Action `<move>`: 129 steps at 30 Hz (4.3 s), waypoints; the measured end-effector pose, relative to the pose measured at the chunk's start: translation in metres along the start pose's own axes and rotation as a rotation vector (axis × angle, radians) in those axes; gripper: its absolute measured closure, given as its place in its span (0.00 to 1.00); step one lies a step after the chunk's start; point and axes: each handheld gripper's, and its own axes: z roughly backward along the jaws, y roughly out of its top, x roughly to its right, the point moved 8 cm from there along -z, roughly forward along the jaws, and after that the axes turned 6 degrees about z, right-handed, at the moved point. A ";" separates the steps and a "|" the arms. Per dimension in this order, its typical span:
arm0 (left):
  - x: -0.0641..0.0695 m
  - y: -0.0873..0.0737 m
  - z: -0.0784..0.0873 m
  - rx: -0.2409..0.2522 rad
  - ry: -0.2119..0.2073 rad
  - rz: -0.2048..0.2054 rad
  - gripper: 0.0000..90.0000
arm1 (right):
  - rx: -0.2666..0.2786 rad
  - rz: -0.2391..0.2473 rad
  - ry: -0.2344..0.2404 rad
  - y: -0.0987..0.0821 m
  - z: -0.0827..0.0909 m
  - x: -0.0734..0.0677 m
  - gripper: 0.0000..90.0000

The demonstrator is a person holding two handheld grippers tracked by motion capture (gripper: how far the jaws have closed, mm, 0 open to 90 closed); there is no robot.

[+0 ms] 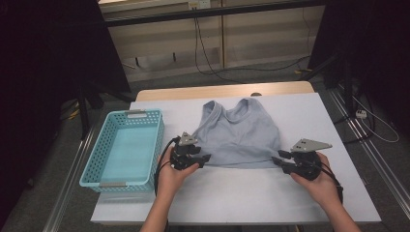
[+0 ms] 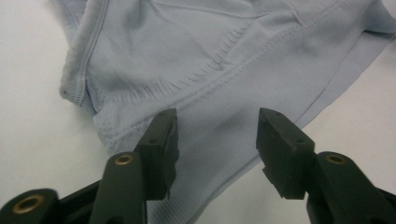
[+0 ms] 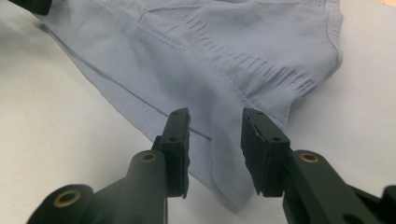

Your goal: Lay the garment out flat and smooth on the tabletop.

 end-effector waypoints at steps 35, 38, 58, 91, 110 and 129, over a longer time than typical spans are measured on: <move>-0.001 -0.016 -0.017 -0.125 -0.044 0.060 0.98 | -0.088 -0.023 0.045 -0.022 -0.016 0.017 0.91; -0.001 -0.014 -0.012 -0.116 -0.055 0.084 0.98 | -0.088 -0.012 0.045 -0.021 -0.015 0.016 0.91; -0.012 -0.011 0.011 -0.031 -0.080 0.141 0.98 | -0.065 0.035 0.078 -0.006 -0.015 -0.002 0.92; -0.015 -0.021 0.019 -0.057 -0.038 0.144 0.99 | -0.148 -0.089 0.041 -0.016 -0.021 0.013 0.97; -0.002 -0.027 0.012 -0.082 -0.035 0.132 0.98 | -0.175 -0.075 0.014 -0.020 -0.008 0.020 0.98; -0.033 -0.020 0.003 -0.028 0.090 0.195 0.68 | -0.156 -0.072 0.007 -0.027 0.008 0.024 0.98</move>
